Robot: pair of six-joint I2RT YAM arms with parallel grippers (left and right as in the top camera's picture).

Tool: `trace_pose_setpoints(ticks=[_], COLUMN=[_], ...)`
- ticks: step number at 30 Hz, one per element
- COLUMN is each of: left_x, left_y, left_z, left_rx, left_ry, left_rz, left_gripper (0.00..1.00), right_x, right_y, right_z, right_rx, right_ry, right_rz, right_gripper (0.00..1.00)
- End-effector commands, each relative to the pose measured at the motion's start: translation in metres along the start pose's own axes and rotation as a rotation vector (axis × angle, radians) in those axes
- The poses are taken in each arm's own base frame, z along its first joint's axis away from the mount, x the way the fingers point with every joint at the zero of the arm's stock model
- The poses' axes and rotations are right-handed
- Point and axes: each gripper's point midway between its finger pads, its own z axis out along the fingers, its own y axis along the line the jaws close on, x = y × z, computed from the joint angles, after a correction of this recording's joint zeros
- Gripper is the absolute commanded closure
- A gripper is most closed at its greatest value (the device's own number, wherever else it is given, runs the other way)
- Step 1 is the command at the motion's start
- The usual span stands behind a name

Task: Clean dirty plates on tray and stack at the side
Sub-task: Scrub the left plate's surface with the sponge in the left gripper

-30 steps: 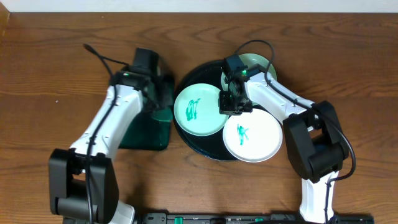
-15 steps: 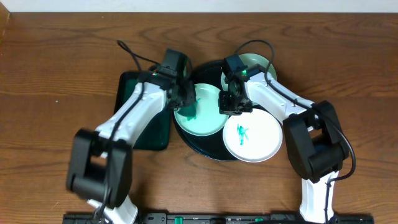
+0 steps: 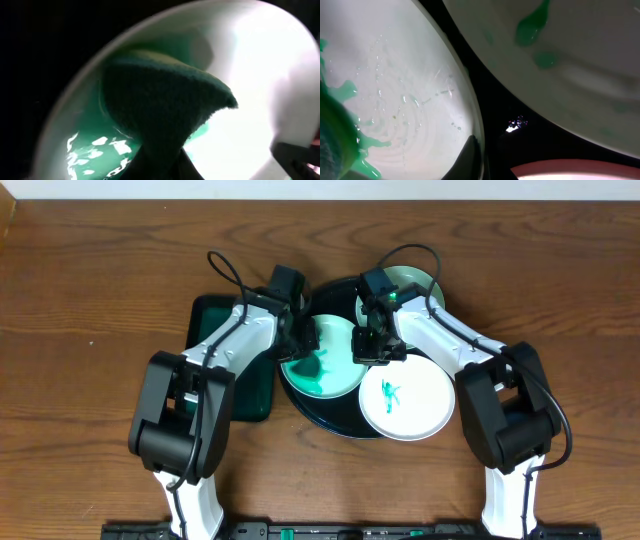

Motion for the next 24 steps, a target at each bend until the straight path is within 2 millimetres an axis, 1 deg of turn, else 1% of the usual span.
trace_pose_setpoints(ticks=[1, 4, 7, 11, 13, 14, 16, 17, 20, 22, 24], left_x=[0.040, 0.050, 0.056, 0.058, 0.052, 0.046, 0.032, 0.021, 0.000, -0.008, -0.015], left_y=[-0.039, -0.056, -0.065, -0.071, -0.068, -0.063, -0.045, -0.031, 0.011, 0.034, 0.063], left_z=[0.021, 0.022, 0.024, 0.023, 0.023, 0.025, 0.027, 0.028, 0.024, 0.019, 0.011], left_rx=[0.182, 0.230, 0.241, 0.268, 0.257, 0.235, 0.154, 0.089, -0.081, -0.176, -0.297], left_ry=[0.180, 0.207, 0.211, 0.220, 0.198, 0.176, 0.117, 0.076, -0.010, -0.045, -0.076], left_rz=[0.061, 0.092, 0.118, 0.124, 0.121, 0.119, 0.098, 0.080, 0.033, 0.010, -0.015], left_gripper=[0.93, 0.93, 0.93, 0.93, 0.93, 0.93, 0.93, 0.93, 0.93, 0.93, 0.93], right_x=[0.018, 0.018, 0.019, 0.019, 0.019, 0.019, 0.020, 0.021, 0.023, 0.023, 0.023], right_y=[0.000, 0.000, -0.001, -0.001, -0.001, -0.001, -0.002, -0.002, -0.003, -0.003, -0.003], right_z=[0.014, 0.014, 0.014, 0.014, 0.014, 0.014, 0.014, 0.014, 0.013, 0.013, 0.013], right_rx=[0.019, 0.019, 0.021, 0.021, 0.021, 0.021, 0.024, 0.026, 0.030, 0.030, 0.029], right_ry=[0.067, 0.067, 0.070, 0.071, 0.071, 0.072, 0.077, 0.081, 0.087, 0.087, 0.086], right_rz=[-0.035, -0.035, -0.034, -0.034, -0.034, -0.034, -0.033, -0.032, -0.031, -0.031, -0.031], right_gripper=[0.99, 0.99, 0.99, 0.99, 0.99, 0.99, 0.99, 0.99, 0.99, 0.99, 0.99])
